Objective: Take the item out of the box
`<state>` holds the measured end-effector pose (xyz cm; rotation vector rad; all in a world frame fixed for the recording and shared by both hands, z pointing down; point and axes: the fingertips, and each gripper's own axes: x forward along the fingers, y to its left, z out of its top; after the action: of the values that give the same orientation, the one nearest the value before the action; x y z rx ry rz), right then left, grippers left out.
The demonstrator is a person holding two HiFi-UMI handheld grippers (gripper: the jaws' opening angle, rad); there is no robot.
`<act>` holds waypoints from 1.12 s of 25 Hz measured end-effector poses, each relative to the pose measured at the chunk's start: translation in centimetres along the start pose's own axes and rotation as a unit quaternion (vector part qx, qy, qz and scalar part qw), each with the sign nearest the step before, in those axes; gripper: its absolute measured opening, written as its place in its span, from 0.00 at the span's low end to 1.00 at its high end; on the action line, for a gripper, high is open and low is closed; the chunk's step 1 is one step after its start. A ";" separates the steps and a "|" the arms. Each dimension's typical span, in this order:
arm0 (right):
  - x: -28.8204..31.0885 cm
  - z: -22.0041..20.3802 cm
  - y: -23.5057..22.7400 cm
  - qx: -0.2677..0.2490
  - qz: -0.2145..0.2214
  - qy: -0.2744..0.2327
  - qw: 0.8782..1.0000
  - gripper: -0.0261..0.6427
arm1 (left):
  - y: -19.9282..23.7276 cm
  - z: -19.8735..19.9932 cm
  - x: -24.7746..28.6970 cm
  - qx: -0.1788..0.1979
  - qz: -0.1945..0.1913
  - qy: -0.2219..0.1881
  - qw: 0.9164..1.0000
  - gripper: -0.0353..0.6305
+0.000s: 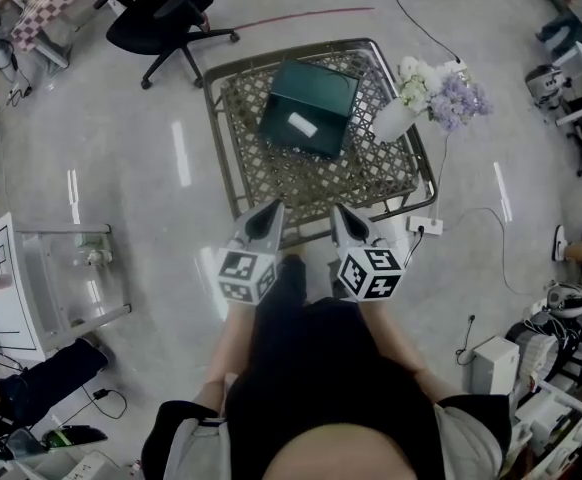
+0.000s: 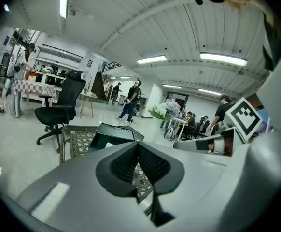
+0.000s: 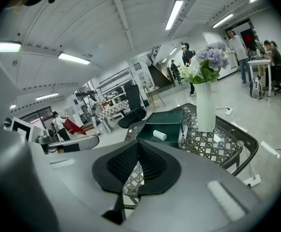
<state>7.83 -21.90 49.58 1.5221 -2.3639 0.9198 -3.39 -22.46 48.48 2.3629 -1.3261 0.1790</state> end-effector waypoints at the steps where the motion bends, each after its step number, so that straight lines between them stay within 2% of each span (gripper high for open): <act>1: 0.4 0.1 -0.1 0.001 -0.001 0.001 1.000 0.04 | 0.2 0.0 0.3 0.000 -0.001 0.001 1.000 0.06; 28: 8.1 2.5 -1.9 0.011 -0.024 0.016 1.000 0.04 | 4.3 0.5 7.2 0.000 -0.047 0.039 0.998 0.06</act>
<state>6.25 -30.01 52.12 1.5527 -2.2916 0.9563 -3.18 -30.26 51.53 2.3866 -1.1748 0.2405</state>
